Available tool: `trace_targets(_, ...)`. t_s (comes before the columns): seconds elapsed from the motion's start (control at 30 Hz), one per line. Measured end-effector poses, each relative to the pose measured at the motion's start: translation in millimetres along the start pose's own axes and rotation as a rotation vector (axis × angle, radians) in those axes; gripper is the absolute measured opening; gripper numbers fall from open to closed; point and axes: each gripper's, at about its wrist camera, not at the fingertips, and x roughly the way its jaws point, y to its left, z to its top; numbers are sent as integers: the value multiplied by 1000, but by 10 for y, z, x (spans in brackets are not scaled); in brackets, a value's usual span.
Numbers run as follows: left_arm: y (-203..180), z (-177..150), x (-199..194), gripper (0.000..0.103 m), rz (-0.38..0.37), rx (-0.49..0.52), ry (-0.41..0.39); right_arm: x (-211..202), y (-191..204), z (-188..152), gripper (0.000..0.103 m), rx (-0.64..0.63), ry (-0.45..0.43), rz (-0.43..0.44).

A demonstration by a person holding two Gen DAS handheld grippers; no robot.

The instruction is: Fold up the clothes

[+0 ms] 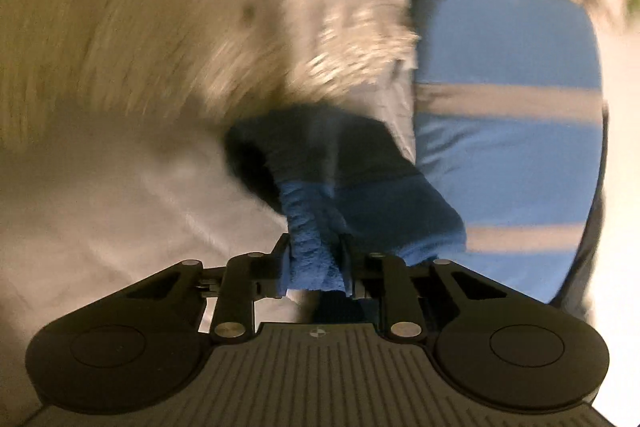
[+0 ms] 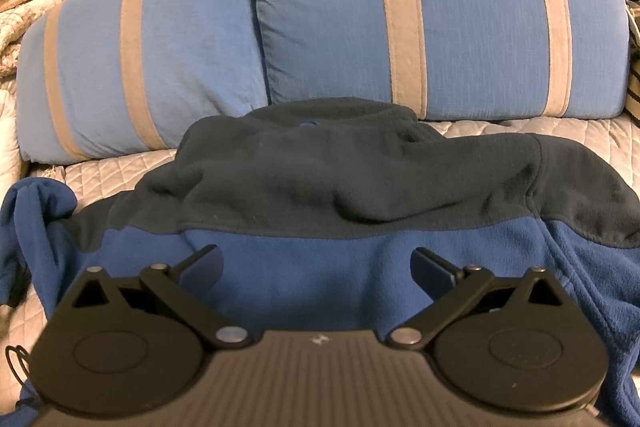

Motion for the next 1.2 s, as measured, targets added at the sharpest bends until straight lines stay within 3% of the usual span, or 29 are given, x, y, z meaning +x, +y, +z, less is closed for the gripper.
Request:
trace_targets(0.23,-712,161,-503,22,172,526,-143,-4,13,-22,103,-9,0,5)
trace_targets(0.33,-814,237,-730,22,244,640,-204,-31,14,-24,103,-7,-5,22)
trace_targets(0.47,-798,449,-989,22,291,669,-253,-121,41,-15,103,-7,-43,75)
trace_targets(0.57,-749,605,-1208,22,334,695,-298,-295,95,27,103,-22,-139,133)
trace_targets(0.7,-680,860,-1399,22,392,683,-327,-522,56,107,103,13,-233,293)
trace_targets(0.77,-613,993,-1490,22,420,667,-335,-558,20,112,103,43,-243,345)
trace_targets(0.93,-435,1304,-1704,22,481,622,-352,-528,-49,105,103,99,-227,369)
trace_targets(1.2,-248,1601,-1775,22,464,544,-288,-500,-120,85,103,153,-224,405)
